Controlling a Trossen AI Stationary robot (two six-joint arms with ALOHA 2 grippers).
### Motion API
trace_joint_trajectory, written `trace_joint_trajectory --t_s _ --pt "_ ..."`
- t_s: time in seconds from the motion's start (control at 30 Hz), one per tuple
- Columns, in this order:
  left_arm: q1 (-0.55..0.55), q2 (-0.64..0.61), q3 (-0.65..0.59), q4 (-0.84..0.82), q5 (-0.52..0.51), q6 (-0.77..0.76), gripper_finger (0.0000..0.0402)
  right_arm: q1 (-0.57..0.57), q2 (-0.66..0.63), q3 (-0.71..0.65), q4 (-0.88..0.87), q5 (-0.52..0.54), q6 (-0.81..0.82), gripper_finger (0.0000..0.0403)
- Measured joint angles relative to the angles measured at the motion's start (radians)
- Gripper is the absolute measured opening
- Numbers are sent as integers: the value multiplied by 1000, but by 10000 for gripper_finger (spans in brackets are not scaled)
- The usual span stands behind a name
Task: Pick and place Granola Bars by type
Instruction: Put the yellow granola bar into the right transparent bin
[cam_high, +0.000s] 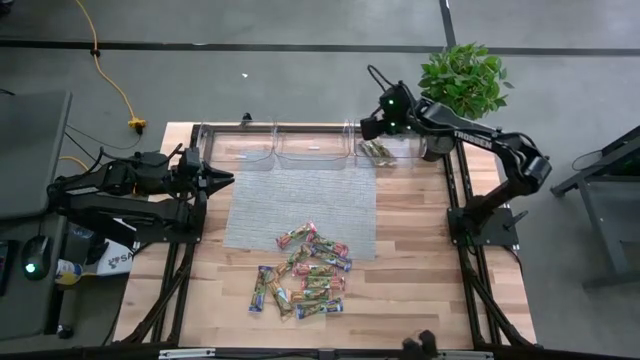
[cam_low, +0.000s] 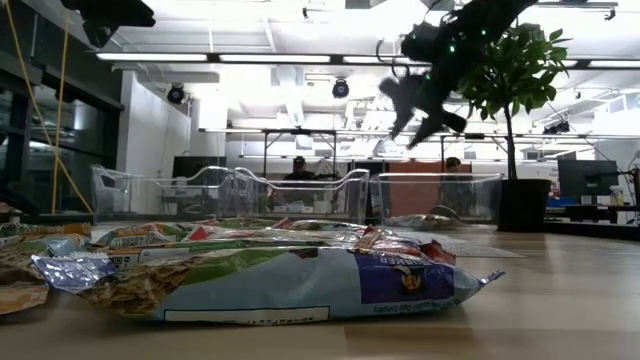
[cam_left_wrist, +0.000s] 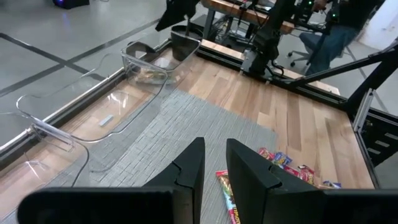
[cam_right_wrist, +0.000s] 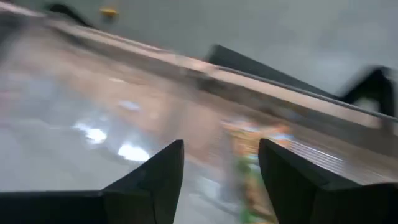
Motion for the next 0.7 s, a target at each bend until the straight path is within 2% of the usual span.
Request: trace_joint_trajectory --t_s 0.2,0.7 --pt "0 0 0 0 0 0 66 165 -2 68 123 -79 -6 181" --pt "0 0 0 1 6 0 66 756 -2 93 165 64 4 179"
